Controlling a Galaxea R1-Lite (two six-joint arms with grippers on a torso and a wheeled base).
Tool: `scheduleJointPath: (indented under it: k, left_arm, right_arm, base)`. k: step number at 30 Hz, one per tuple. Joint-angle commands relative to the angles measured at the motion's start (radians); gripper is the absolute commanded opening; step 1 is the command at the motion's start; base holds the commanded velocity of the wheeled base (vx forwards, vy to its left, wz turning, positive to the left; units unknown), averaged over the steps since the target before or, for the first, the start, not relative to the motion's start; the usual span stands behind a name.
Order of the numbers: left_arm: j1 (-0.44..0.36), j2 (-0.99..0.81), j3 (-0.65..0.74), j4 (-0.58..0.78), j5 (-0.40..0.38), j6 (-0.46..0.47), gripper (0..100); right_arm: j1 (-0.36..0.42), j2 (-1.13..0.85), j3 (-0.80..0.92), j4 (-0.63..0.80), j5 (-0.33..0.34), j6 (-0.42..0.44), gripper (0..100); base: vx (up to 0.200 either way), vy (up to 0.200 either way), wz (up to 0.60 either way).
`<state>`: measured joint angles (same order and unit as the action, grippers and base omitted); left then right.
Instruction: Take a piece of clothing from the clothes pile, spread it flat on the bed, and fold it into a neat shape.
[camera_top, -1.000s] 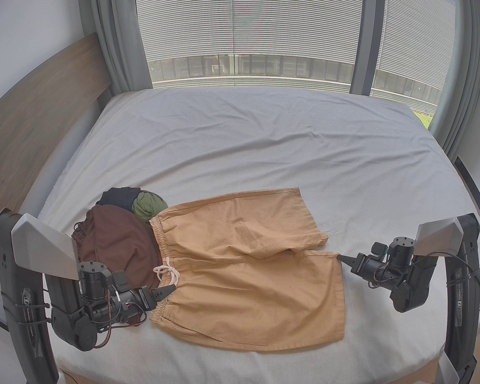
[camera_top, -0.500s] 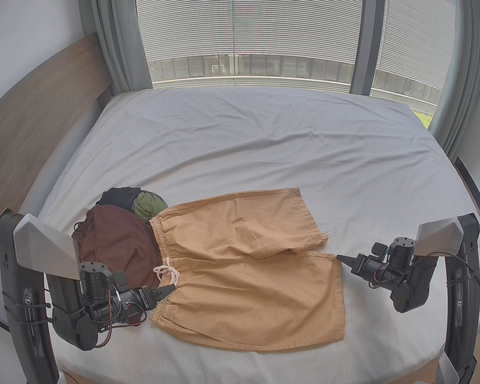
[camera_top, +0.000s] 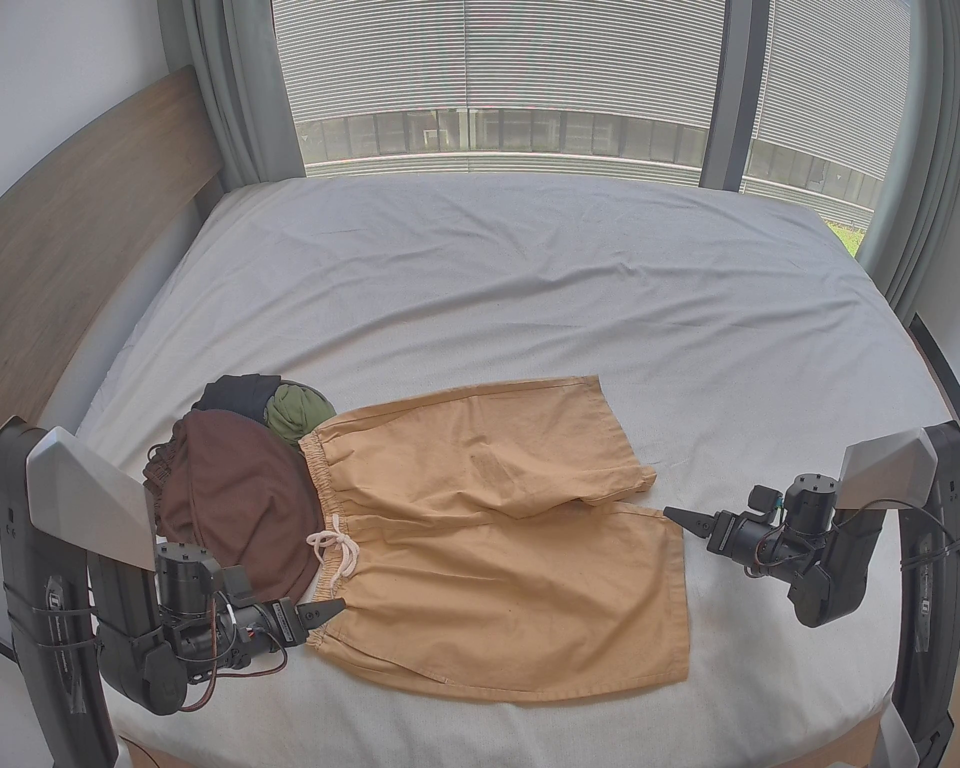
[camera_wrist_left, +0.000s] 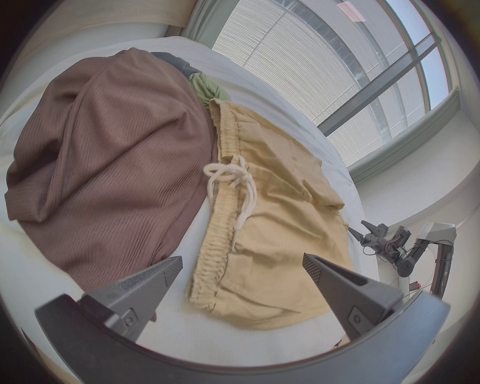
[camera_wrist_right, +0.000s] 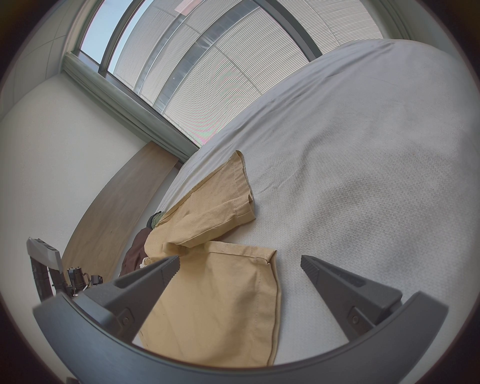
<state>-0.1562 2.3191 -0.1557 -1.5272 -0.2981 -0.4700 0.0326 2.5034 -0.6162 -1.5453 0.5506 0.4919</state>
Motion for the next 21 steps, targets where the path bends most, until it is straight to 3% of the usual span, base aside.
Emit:
scheduleJointPath:
  k: [1,21]
  left_arm:
    - [-0.002,0.005,0.036,0.013,0.0,0.002,100]
    - [-0.022,0.082,0.021,0.007,0.02,0.004,100]
  right_arm:
    - [0.003,-0.014,0.007,0.001,0.0,-0.001,100]
    - [0.003,-0.005,0.009,-0.001,0.0,-0.007,100]
  base:
    - [0.0,0.0,0.0]
    - [0.0,0.0,0.0]
